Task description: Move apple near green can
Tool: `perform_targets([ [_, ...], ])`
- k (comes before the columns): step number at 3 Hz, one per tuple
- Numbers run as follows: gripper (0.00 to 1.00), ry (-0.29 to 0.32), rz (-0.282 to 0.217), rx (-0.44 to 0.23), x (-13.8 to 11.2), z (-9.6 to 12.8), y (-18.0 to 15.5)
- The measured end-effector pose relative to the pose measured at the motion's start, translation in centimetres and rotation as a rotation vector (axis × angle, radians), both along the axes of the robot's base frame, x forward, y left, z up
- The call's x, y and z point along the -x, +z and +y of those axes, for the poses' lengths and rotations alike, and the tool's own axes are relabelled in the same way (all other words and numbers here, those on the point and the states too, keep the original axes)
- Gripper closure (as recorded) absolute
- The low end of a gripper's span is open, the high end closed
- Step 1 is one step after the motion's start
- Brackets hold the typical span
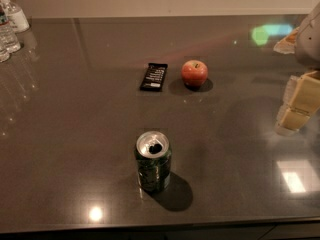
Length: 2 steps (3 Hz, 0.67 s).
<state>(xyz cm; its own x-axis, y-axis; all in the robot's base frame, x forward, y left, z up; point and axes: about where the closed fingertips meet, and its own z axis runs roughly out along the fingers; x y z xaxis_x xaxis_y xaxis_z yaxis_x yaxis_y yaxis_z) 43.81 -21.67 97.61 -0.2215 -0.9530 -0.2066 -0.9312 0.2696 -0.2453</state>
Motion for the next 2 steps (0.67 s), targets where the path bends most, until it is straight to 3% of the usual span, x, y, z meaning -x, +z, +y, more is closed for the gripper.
perform_targets([
  [2,0.00,0.022,-0.020,-0.009,-1.4,0.5,-0.2],
])
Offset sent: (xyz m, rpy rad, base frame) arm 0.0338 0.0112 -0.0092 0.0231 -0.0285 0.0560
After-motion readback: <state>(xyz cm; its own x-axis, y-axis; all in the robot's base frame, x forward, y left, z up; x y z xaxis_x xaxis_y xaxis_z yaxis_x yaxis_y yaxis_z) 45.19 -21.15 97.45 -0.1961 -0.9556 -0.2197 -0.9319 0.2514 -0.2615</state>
